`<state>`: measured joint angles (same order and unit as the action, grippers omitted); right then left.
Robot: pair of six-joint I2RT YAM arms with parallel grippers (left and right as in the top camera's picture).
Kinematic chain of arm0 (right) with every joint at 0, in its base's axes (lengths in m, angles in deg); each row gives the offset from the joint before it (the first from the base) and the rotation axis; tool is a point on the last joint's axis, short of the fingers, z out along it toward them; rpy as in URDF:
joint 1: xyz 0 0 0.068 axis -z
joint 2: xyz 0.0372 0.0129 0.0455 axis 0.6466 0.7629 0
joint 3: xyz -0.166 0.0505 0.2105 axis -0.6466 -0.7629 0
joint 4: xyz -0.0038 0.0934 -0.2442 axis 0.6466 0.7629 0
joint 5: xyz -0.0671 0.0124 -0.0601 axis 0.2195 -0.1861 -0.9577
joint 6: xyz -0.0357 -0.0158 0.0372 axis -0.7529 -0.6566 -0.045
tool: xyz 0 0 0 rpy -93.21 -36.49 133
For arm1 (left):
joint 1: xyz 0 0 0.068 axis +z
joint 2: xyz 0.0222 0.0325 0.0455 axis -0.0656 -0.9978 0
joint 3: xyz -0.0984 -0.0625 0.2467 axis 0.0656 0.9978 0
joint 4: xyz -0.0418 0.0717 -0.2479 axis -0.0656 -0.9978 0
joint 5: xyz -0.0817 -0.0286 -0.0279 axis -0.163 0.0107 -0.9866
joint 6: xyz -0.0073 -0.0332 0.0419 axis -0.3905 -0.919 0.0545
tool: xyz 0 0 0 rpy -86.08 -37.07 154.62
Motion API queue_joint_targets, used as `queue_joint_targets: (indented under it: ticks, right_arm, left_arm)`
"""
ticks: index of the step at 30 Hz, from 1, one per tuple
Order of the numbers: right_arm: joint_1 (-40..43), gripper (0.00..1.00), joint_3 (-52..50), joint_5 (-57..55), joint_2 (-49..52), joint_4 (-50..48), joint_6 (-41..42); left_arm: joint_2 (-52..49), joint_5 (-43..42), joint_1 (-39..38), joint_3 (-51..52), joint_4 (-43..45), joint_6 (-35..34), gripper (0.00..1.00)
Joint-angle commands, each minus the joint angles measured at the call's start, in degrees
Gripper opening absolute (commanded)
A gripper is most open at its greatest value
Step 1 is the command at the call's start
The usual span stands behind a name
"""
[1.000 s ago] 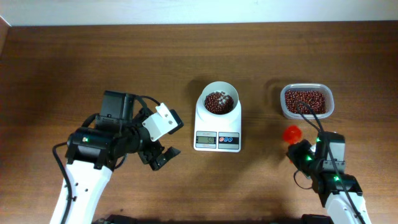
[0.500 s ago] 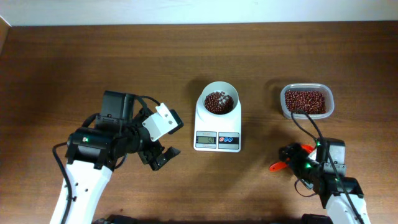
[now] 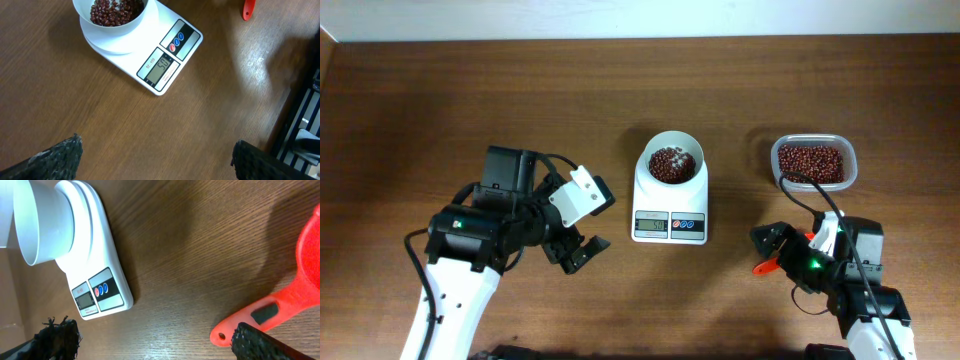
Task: Scoop and weigh 50g on scale
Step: 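Lower the red scoop onto the table and open the right gripper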
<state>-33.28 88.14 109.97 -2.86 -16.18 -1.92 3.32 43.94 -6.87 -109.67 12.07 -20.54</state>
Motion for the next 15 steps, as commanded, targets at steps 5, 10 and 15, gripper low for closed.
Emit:
queue_joint_targets:
  ticks: [5, 10, 15]
  right_arm:
    - [0.15, 0.99, 1.09, 3.06, 0.22, 0.42, -0.76]
    - [0.15, 0.99, 1.2, 3.74, -0.44, 0.44, -3.91]
    - [0.15, 0.99, 1.27, 3.87, -4.15, 1.97, -7.96]
  left_arm:
    - [0.0, -0.42, 0.31, -0.87, 0.09, 1.14, 0.99]
    - [0.02, -0.42, 0.31, -0.87, 0.09, 1.14, 0.99]
    - [0.0, -0.42, 0.31, -0.87, 0.09, 1.14, 0.99]
